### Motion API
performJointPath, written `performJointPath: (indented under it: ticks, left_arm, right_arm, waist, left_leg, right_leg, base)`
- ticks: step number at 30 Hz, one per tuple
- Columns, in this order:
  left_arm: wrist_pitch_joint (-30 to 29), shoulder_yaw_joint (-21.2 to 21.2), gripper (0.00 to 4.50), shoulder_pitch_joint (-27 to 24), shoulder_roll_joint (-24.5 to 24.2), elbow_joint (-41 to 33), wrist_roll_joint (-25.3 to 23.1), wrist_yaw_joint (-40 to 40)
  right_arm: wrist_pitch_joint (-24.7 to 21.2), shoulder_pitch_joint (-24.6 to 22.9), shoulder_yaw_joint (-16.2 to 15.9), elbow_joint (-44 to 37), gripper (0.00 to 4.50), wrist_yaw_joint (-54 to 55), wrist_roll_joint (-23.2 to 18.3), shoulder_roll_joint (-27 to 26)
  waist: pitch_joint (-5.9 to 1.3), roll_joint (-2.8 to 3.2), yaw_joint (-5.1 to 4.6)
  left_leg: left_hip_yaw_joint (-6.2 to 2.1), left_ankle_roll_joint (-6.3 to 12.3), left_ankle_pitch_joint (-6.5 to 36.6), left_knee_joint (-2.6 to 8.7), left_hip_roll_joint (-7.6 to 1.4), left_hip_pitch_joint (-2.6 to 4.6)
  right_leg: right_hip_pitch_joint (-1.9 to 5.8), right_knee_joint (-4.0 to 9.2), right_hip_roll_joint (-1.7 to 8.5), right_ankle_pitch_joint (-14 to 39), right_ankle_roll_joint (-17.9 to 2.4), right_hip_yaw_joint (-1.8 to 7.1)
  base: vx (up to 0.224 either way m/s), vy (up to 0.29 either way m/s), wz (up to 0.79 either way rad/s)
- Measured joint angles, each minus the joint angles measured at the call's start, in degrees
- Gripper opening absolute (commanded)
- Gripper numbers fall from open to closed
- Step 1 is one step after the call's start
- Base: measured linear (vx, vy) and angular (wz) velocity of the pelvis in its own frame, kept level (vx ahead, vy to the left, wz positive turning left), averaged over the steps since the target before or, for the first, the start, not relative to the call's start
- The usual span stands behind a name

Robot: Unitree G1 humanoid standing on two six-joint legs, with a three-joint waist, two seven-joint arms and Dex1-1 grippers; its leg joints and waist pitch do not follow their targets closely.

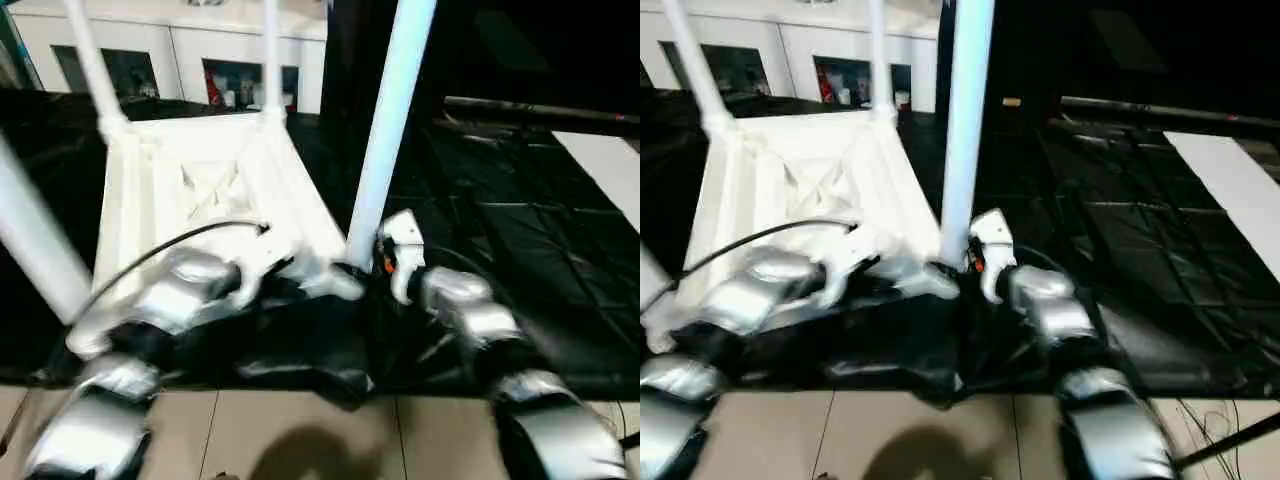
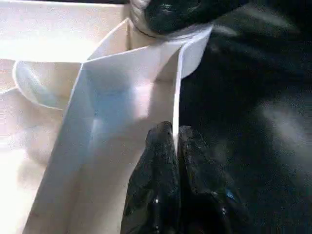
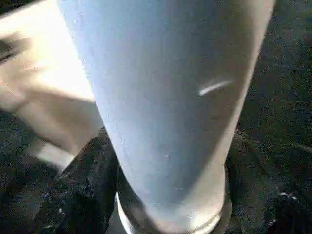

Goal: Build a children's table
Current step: Rotate leg to tighten

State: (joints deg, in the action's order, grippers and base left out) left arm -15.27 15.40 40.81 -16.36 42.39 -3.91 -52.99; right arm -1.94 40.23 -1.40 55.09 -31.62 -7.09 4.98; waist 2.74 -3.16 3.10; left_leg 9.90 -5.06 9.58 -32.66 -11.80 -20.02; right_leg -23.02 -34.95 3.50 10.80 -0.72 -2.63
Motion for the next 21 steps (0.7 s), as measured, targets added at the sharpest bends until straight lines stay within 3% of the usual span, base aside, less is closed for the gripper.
performJointPath:
  ticks: [3, 8, 11, 12, 14, 18, 21]
  left_arm:
    - [-2.03, -0.51, 0.0, 2.54, 4.58, 3.67, -0.31, 7.06]
    - [-2.14, -0.82, 0.0, 4.61, 7.58, 6.88, -0.63, 11.68]
    - [-1.91, -0.81, 0.0, 4.82, 7.75, 6.94, -0.92, 11.66]
    - [-1.79, -0.79, 0.0, 4.81, 7.72, 6.84, -0.98, 11.58]
    - [-1.29, -0.79, 0.0, 4.81, 7.2, 6.74, -1.2, 11.36]
    - [0.45, -2.03, 0.0, 4.8, 4.3, 7.15, -1.35, 11.98]
    - [0.54, -2.04, 0.0, 3.88, 3.25, 5.4, -0.93, 9.06]
  right_arm:
    - [-0.82, 2.82, 2.89, 3.6, 2.67, 12.04, -0.12, -2.23]
    - [-0.08, 5.59, 4.88, 7.02, 2.67, 21.72, -0.56, -5.0]
    - [0.9, 5.59, 5.29, 7.22, 2.67, 20.37, -0.59, -4.79]
    - [1.47, 5.52, 5.57, 7.39, 3.23, 19.24, -0.66, -4.55]
    - [2.57, 5.2, 5.57, 7.42, 3.37, 16.41, -0.71, -4.22]
    - [5.12, 4.71, 4.35, 6.08, 3.76, 9.83, -0.66, -4.31]
    - [5.05, 4.59, 3.59, 4.78, 3.86, 4.09, -1.21, -2.24]
  waist:
    - [0.01, 0.02, -0.05]
    - [0.0, 0.05, 0.09]
    - [0.0, 0.05, 0.17]
    - [0.0, 0.06, 0.23]
    - [0.0, 0.04, 0.27]
    - [0.07, -0.11, -0.98]
    - [0.06, -0.1, -0.88]
  left_leg:
    - [0.02, 0.01, 0.0, -0.04, 0.12, -0.01]
    - [0.02, 0.02, 0.0, -0.03, 0.16, -0.15]
    - [0.02, 0.03, -0.01, -0.01, 0.15, -0.2]
    - [0.02, 0.03, -0.01, 0.0, 0.15, -0.22]
    - [0.03, 0.03, -0.01, 0.01, 0.14, -0.24]
    - [-0.23, 0.0, -0.01, 0.02, -0.06, -0.41]
    - [-0.12, -0.01, -0.01, 0.21, -0.07, -0.36]
  right_leg:
    - [-0.01, 0.11, 0.13, 0.02, 0.03, 0.01]
    - [-0.05, 0.18, 0.18, 0.02, 0.03, 0.0]
    - [-0.05, 0.16, 0.18, 0.0, 0.05, 0.01]
    - [-0.07, 0.12, 0.18, -0.03, 0.05, 0.01]
    - [-0.08, -0.03, 0.17, -0.09, 0.06, 0.01]
    - [-0.21, -0.05, -0.01, -0.36, 0.06, -0.29]
    - [-0.23, -0.06, -0.02, -0.39, 0.02, -0.31]
  base:
    - [0.0, 0.0, 0.0]
    - [0.0, 0.0, 0.0]
    - [0.0, 0.0, 0.0]
    - [0.0, 0.0, 0.0]
    - [0.0, 0.0, 0.0]
    - [0.0, 0.0, 0.0]
    - [0.0, 0.0, 0.0]
